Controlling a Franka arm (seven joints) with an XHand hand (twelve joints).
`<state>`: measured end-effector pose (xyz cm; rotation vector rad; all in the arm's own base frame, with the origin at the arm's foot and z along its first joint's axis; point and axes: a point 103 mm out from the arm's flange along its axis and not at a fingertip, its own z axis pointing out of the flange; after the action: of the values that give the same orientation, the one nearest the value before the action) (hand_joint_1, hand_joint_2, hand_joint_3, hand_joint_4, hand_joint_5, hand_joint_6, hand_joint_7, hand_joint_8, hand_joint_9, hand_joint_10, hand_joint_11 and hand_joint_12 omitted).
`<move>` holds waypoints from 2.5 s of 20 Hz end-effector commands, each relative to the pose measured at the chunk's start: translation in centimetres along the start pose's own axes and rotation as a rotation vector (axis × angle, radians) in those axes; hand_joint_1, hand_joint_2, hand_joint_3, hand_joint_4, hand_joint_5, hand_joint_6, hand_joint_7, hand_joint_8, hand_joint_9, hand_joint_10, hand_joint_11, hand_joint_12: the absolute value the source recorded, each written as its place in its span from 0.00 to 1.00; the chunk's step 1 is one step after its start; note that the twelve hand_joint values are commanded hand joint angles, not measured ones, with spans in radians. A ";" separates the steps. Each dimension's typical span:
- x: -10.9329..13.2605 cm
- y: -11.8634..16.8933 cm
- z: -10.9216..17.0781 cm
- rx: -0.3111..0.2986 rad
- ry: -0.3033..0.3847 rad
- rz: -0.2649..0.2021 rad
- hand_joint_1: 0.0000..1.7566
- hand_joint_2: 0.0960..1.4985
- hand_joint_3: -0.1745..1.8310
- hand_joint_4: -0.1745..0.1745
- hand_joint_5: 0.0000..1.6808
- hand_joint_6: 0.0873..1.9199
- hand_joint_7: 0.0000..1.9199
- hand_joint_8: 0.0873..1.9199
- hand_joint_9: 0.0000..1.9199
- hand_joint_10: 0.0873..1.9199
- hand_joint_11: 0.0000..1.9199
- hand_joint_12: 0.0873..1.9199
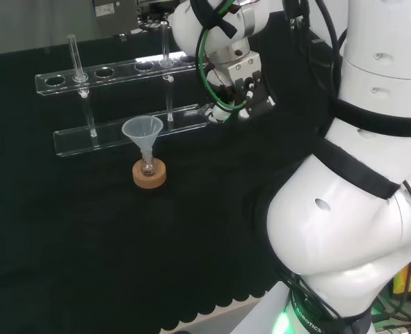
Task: Pour all the NaCl from the weighing funnel into the round-bottom flask.
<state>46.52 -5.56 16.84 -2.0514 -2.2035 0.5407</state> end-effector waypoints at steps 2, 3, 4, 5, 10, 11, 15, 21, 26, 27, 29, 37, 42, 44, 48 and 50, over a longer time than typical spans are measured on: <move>-1.2 -1.1 -0.7 -0.001 -0.012 0.005 0.61 0.46 0.45 0.82 0.62 0.56 0.42 0.36 0.53 0.26 0.29 0.64; -1.2 -1.4 -1.1 -0.005 -0.024 0.009 0.61 0.46 0.45 0.82 0.62 0.56 0.42 0.36 0.53 0.26 0.29 0.64; -1.2 -1.8 -1.7 -0.007 -0.029 0.010 0.61 0.46 0.45 0.82 0.62 0.56 0.42 0.36 0.53 0.26 0.29 0.64; -1.1 -2.1 -2.3 -0.010 -0.031 0.010 0.61 0.46 0.45 0.82 0.62 0.56 0.42 0.36 0.53 0.26 0.29 0.64; -0.9 -3.1 -4.3 0.007 -0.045 0.016 0.61 0.46 0.45 0.83 0.62 0.56 0.42 0.36 0.53 0.26 0.29 0.64; -1.0 -3.2 -4.6 0.009 -0.046 0.018 0.61 0.46 0.45 0.83 0.62 0.56 0.42 0.36 0.53 0.26 0.29 0.64; -0.7 -3.6 -6.1 0.012 -0.063 0.015 0.61 0.46 0.45 0.83 0.62 0.56 0.42 0.36 0.53 0.26 0.29 0.64; 0.8 -4.4 -8.1 0.007 -0.088 -0.002 0.61 0.46 0.46 0.85 0.62 0.56 0.42 0.36 0.53 0.26 0.29 0.64; 2.4 -4.9 -8.8 0.007 -0.106 -0.030 0.61 0.45 0.46 0.86 0.62 0.56 0.42 0.36 0.53 0.26 0.29 0.64; 2.8 -5.0 -9.0 0.010 -0.110 -0.036 0.61 0.45 0.46 0.86 0.62 0.56 0.42 0.36 0.53 0.26 0.29 0.64; 3.6 -5.1 -9.4 0.013 -0.121 -0.048 0.61 0.45 0.46 0.86 0.62 0.56 0.42 0.36 0.53 0.26 0.29 0.64; 6.6 -5.7 -9.8 0.019 -0.153 -0.085 0.61 0.45 0.46 0.87 0.62 0.56 0.42 0.36 0.53 0.26 0.29 0.64; 7.6 -5.8 -9.3 0.040 -0.188 -0.098 0.61 0.45 0.46 0.87 0.62 0.56 0.42 0.36 0.53 0.26 0.30 0.64; 7.9 -5.8 -9.1 0.052 -0.203 -0.099 0.61 0.45 0.46 0.87 0.62 0.56 0.42 0.36 0.53 0.26 0.30 0.64; 8.2 -5.9 -9.1 0.050 -0.247 -0.104 0.61 0.45 0.46 0.88 0.62 0.56 0.42 0.36 0.53 0.26 0.30 0.64; 8.2 -6.0 -9.2 0.049 -0.259 -0.107 0.61 0.45 0.46 0.88 0.62 0.56 0.42 0.35 0.53 0.26 0.30 0.64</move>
<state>42.90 3.77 25.75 -1.9291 -2.3725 0.8437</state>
